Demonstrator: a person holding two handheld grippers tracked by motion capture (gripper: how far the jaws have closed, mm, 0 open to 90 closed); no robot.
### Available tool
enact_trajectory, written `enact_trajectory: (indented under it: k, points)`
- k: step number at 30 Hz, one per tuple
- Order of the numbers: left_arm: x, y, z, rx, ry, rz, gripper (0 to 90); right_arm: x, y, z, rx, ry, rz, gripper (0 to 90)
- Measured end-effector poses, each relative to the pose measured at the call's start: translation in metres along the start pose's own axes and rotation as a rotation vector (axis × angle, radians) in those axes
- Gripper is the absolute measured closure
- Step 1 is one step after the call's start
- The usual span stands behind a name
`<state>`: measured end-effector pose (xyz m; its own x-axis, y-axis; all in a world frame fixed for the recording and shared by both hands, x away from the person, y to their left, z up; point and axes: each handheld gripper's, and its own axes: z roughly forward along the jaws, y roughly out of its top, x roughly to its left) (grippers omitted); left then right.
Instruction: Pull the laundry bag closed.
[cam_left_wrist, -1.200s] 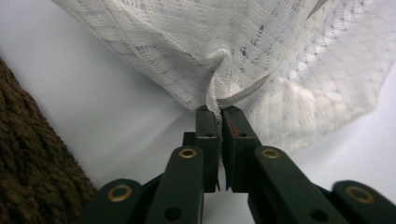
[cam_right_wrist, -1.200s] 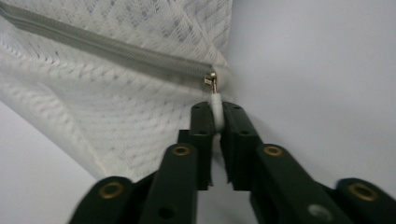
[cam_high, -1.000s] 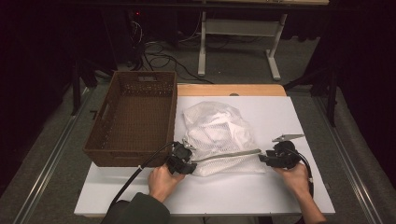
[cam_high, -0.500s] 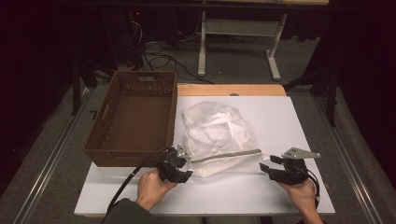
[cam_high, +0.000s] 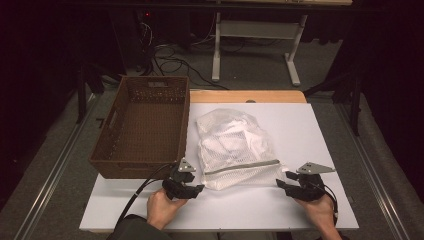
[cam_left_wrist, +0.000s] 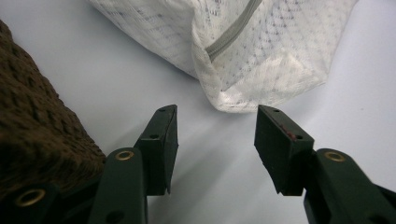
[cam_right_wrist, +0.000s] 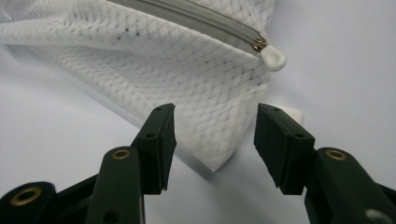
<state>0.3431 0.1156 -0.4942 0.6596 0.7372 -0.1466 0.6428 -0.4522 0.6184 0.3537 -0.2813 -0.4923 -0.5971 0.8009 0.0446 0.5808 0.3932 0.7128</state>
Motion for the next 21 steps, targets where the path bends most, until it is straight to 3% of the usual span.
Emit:
enact_trajectory:
  k: [5,7,15,21]
  points:
    - [0.004,0.001,0.0,-0.01,0.025,-0.019,46.2,-0.006,-0.002,0.001,0.0,-0.013,0.003,48.8]
    - [0.005,0.0,0.0,-0.008,0.014,-0.026,45.0,-0.007,-0.002,0.0,-0.005,-0.018,0.004,48.6]
    - [0.005,-0.001,0.005,0.013,0.033,-0.019,44.8,-0.011,-0.003,-0.002,-0.018,-0.036,-0.007,48.1]
    - [0.005,-0.001,0.006,0.015,0.047,-0.012,45.1,-0.021,-0.006,-0.002,-0.023,-0.051,0.016,47.9]
